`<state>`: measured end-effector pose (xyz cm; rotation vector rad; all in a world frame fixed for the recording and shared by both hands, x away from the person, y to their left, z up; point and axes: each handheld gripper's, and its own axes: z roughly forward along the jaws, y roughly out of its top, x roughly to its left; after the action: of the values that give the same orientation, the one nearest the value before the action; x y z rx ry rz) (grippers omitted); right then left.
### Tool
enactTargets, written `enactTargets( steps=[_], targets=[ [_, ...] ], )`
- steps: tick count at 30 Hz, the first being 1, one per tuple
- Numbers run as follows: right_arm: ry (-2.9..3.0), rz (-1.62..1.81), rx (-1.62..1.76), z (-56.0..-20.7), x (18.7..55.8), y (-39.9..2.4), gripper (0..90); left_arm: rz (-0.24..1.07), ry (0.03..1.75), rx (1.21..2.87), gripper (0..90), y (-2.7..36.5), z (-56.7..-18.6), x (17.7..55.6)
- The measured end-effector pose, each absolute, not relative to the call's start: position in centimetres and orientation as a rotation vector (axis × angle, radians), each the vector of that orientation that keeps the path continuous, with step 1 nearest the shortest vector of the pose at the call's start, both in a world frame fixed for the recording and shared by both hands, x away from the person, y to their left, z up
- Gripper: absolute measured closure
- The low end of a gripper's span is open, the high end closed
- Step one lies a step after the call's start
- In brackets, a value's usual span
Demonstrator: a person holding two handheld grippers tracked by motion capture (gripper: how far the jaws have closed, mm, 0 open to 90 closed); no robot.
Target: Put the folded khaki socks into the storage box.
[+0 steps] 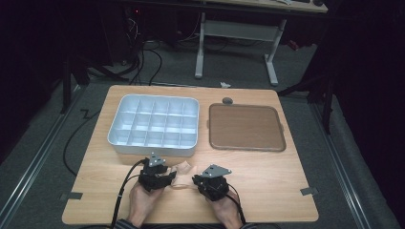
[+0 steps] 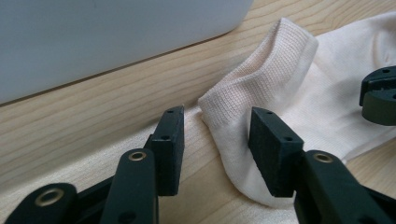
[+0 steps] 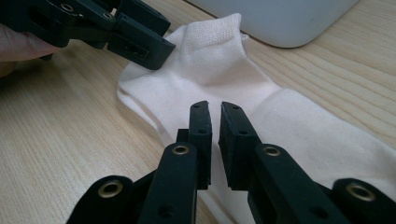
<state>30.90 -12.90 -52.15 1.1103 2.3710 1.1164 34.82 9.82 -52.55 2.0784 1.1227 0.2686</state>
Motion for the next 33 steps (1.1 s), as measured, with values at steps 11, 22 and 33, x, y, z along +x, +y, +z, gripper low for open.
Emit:
enactTargets(
  steps=[11, 22, 33],
  targets=[
    [2.375, 1.079, 1.114, -53.0, 30.6, -12.4, 83.5, 0.321, 1.101, 2.110, 66.0, 9.4, -52.5, 34.6],
    [2.368, 1.072, 1.081, -53.2, 30.5, -12.3, 83.3, 0.275, 1.106, 2.095, 79.1, 9.2, -52.6, 34.6],
    [2.365, 1.077, 1.082, -53.2, 30.5, -12.3, 83.3, 0.198, 1.082, 2.084, 85.4, 9.7, -52.7, 35.0]
  ],
)
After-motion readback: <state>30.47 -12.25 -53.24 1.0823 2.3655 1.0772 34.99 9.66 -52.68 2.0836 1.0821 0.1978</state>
